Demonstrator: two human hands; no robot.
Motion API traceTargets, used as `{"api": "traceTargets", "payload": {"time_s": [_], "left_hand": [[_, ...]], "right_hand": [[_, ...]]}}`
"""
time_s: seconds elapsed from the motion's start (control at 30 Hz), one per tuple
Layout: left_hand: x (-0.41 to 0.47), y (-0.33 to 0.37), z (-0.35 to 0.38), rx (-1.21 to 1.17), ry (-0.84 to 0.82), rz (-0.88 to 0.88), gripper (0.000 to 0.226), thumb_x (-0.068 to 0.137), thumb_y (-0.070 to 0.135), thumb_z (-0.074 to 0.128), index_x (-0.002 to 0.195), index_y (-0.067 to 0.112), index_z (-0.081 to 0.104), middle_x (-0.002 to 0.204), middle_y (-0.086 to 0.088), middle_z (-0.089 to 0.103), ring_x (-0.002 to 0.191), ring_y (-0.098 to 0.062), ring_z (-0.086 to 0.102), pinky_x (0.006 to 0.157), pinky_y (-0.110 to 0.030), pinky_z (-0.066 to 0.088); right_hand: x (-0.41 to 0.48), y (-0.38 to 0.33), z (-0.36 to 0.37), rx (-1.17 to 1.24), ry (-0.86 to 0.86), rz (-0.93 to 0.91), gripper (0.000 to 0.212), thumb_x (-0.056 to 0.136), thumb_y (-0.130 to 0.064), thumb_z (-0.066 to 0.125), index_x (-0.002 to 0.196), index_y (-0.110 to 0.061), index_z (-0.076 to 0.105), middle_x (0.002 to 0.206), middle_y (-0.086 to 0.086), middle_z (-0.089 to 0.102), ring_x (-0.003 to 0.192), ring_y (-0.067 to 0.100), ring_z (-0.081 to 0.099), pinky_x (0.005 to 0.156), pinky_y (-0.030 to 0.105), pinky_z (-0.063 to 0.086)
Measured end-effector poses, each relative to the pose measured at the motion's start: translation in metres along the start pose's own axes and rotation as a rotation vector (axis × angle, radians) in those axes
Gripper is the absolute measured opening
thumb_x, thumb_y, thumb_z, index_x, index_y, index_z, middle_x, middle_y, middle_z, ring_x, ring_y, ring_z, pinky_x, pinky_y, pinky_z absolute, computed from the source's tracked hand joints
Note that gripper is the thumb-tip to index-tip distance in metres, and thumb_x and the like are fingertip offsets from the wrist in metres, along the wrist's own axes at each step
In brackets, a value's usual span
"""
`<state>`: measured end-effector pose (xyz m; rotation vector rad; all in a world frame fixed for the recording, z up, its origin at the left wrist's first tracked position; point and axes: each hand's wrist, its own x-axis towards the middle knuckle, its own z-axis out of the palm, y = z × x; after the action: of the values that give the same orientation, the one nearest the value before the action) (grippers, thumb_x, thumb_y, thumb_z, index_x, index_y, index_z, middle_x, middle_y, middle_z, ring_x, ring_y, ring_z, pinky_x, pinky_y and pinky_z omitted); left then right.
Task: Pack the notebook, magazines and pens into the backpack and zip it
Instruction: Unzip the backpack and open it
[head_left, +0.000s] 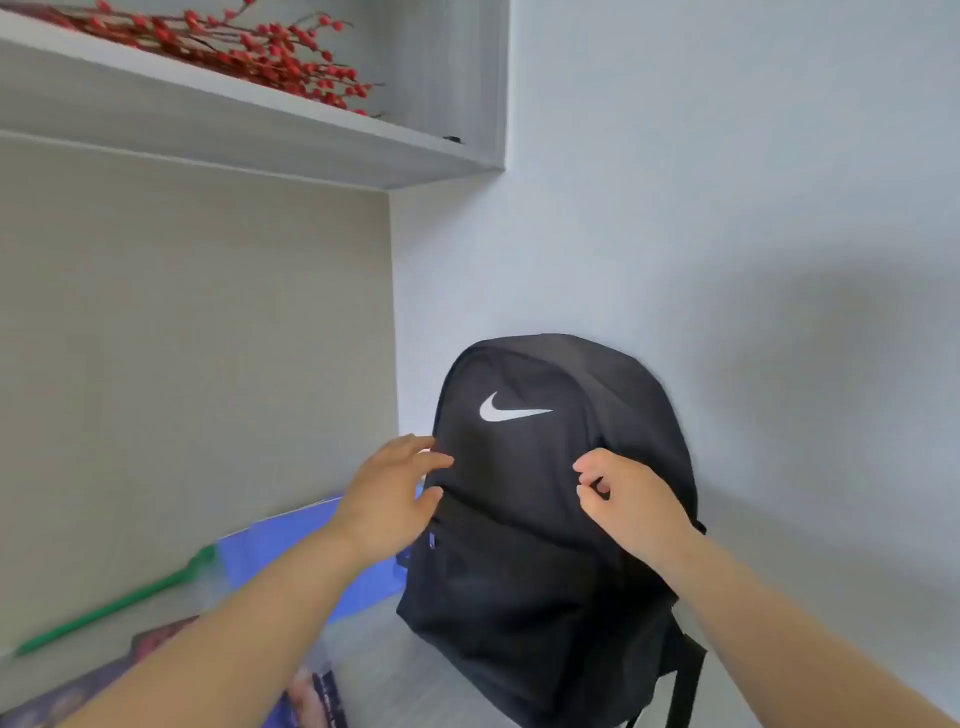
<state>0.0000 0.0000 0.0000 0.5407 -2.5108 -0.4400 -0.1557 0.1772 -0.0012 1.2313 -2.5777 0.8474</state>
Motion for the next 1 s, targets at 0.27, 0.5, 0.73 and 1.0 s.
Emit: {"api": "traceTargets", "payload": {"time_s": [0.27, 0.5, 0.73, 1.0], "left_hand": [[0.035, 0.090, 0.116, 0.159, -0.058, 0.173, 0.040, 0.081, 0.055, 0.048, 0.105, 0.026, 0.061, 0.102, 0.008, 0.067, 0.102, -0.013, 0.051, 0.092, -0.026, 0.029], [0.055, 0.113, 0.149, 0.371, 0.090, 0.123, 0.038, 0.072, 0.056, 0.054, 0.074, 0.020, 0.064, 0.072, 0.004, 0.069, 0.083, -0.018, 0.055, 0.089, -0.033, 0.034], [0.064, 0.108, 0.172, 0.389, 0.031, 0.162, 0.061, 0.072, 0.064, 0.026, 0.087, 0.019, 0.063, 0.086, 0.001, 0.069, 0.093, -0.022, 0.048, 0.098, -0.037, 0.019], [0.070, 0.114, 0.167, 0.438, 0.102, 0.282, 0.026, 0.052, 0.047, 0.077, 0.044, 0.027, 0.063, 0.041, 0.013, 0.059, 0.048, -0.007, 0.056, 0.066, -0.023, 0.026]], "right_hand": [[0.020, 0.074, 0.004, 0.166, 0.152, 0.116, 0.026, 0.085, -0.030, 0.058, 0.106, -0.016, 0.050, 0.081, -0.008, 0.049, 0.074, 0.009, 0.051, 0.055, 0.008, 0.033], [0.026, 0.087, 0.016, -0.050, 0.167, 0.153, 0.038, 0.078, -0.063, 0.045, 0.085, -0.027, 0.038, 0.060, -0.014, 0.044, 0.061, 0.010, 0.049, 0.048, 0.017, 0.030], [0.048, 0.080, 0.019, -0.073, 0.161, 0.023, 0.033, 0.090, -0.033, 0.043, 0.059, -0.021, 0.036, 0.056, -0.005, 0.046, 0.050, 0.013, 0.042, 0.043, 0.020, 0.024], [0.056, 0.094, 0.002, 0.222, 0.073, 0.065, 0.042, 0.088, -0.023, 0.047, 0.048, -0.020, 0.034, 0.061, 0.011, 0.058, 0.070, 0.031, 0.062, 0.065, 0.038, 0.049]]}}
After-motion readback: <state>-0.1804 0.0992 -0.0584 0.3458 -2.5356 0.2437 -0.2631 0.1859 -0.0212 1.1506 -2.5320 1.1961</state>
